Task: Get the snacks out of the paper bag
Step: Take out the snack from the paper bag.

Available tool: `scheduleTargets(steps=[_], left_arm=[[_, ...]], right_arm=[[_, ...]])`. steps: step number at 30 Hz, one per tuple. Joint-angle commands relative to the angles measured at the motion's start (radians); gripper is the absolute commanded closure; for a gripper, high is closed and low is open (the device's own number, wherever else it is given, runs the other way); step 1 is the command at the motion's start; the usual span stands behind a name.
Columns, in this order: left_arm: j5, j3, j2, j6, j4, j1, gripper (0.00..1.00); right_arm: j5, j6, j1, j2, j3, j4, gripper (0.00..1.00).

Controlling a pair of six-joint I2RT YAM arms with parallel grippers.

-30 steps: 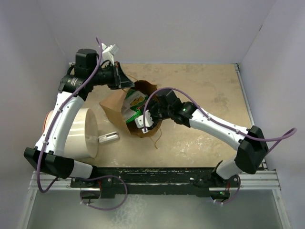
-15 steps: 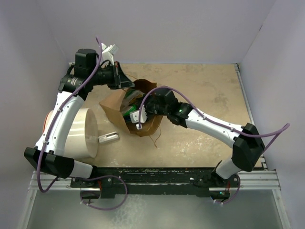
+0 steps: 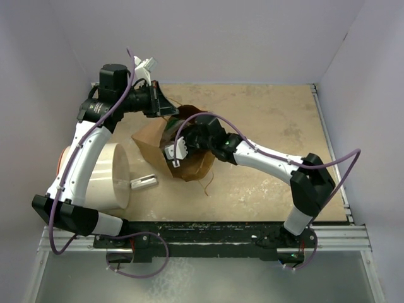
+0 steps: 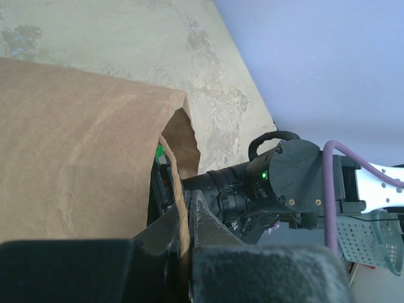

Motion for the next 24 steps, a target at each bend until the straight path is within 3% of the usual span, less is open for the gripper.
scheduleTargets(steps=[1, 3, 4, 13, 19, 24], left_arm=[[0.004, 0.008, -0.024, -0.006, 0.040, 0.009, 1.00], [-0.017, 0.011, -0.026, -0.008, 0.036, 0.011, 1.00], [-0.027, 0.010, -0.027, -0.010, 0.035, 0.011, 1.00], [-0.061, -0.024, -0.034, -0.037, 0.077, 0.014, 1.00], [-0.073, -0.016, -0.029, -0.036, 0.070, 0.015, 1.00], [-0.083, 0.040, 0.000, -0.030, 0.039, 0.016, 1.00]], right_arm=[[-0.019, -0.044, 0.004, 0.014, 0.095, -0.015, 0.85], [-0.019, -0.054, 0.003, 0.003, 0.106, -0.051, 0.98], [-0.017, -0.056, 0.005, -0.008, 0.109, -0.070, 1.00], [-0.076, 0.047, 0.004, -0.191, 0.120, -0.262, 1.00], [-0.038, 0.148, 0.005, -0.356, 0.068, -0.331, 1.00], [-0.061, 0.231, 0.005, -0.491, 0.137, -0.490, 1.00]])
